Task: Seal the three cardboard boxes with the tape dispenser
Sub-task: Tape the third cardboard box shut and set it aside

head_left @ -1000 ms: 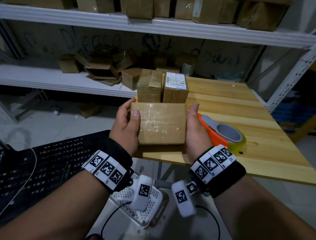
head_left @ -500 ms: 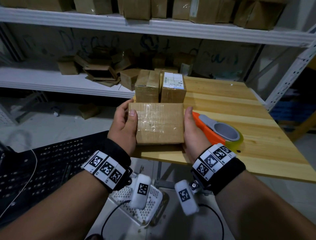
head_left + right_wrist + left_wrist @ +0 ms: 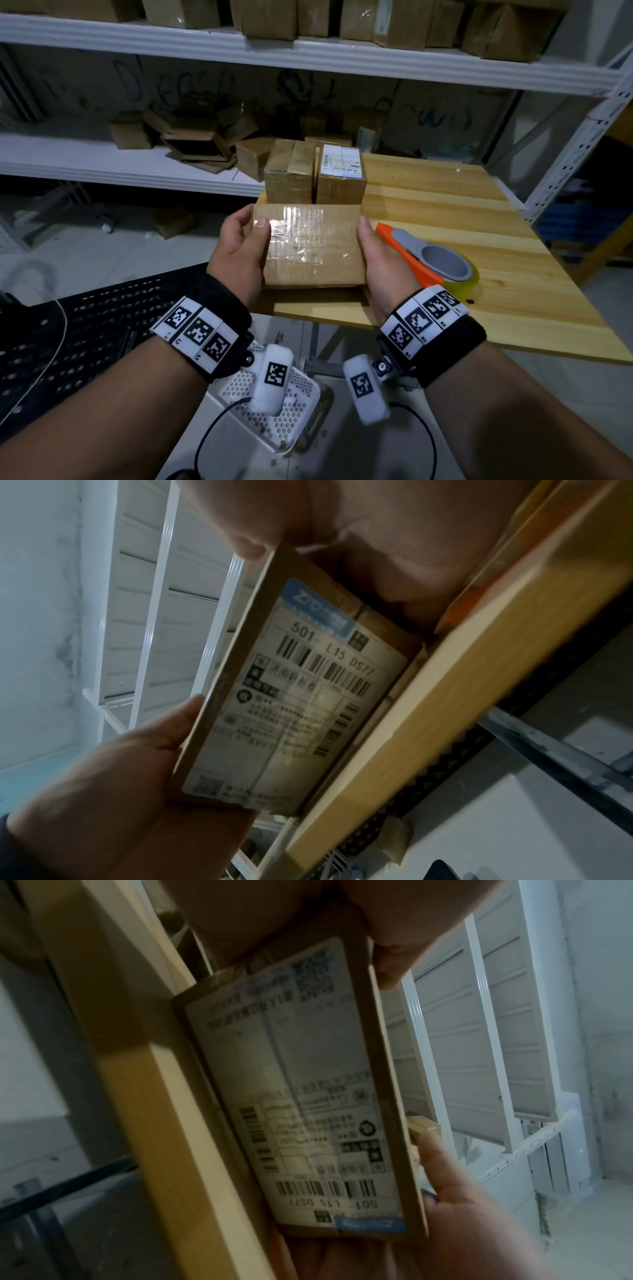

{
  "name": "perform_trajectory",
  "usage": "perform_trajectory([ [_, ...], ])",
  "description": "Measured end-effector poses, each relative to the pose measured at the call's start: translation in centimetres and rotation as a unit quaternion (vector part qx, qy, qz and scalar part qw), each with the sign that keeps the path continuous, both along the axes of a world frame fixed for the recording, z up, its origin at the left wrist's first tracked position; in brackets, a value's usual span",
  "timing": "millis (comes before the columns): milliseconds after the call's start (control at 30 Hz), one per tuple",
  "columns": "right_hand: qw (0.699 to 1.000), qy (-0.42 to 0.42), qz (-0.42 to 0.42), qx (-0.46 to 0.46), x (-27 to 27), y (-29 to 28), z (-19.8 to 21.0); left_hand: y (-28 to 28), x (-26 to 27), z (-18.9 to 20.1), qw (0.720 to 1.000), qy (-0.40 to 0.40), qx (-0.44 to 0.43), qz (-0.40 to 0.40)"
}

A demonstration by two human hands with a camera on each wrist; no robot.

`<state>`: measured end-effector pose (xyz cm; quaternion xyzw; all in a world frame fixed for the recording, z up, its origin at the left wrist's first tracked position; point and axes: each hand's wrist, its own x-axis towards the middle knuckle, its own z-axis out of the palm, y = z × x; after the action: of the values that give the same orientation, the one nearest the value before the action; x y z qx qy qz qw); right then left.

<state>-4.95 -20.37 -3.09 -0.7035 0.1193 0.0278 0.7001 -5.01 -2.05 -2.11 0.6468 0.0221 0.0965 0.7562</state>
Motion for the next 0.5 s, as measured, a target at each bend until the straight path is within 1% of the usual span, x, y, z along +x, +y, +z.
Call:
perform_trajectory([
  [67, 0.999, -0.031, 0.010, 0.005, -0.6, -0.3, 1.1, 0.1, 0.1, 0.3, 0.999, 0.018, -0.030, -0.024],
  [100, 0.999, -0.045, 0.008, 0.015, -0.6, -0.5, 1.4, 0.2, 0.2, 0.5, 0.999, 0.019, -0.026, -0.040],
  [167, 0.996, -0.069, 0.000, 0.049, -1.0, -0.8, 2.1, 0.5, 0.4, 0.8, 0.997, 0.017, -0.021, -0.073],
  [233, 0.992, -0.086, -0.012, 0.089, -1.1, -1.0, 2.6, 0.9, 0.6, 1.0, 0.995, 0.017, -0.035, -0.096],
  [333, 0.988, -0.090, -0.006, 0.127, -1.2, -1.4, 2.9, 1.0, 0.8, 1.1, 0.992, 0.025, -0.055, -0.107],
  [433, 0.988, -0.094, 0.003, 0.120, -1.3, -1.9, 3.2, 0.8, 1.1, 0.8, 0.991, 0.037, -0.074, -0.101],
  [500, 0.988, -0.107, 0.009, 0.113, -1.2, -2.1, 3.1, 0.8, 1.3, 0.6, 0.992, 0.047, -0.068, -0.095],
])
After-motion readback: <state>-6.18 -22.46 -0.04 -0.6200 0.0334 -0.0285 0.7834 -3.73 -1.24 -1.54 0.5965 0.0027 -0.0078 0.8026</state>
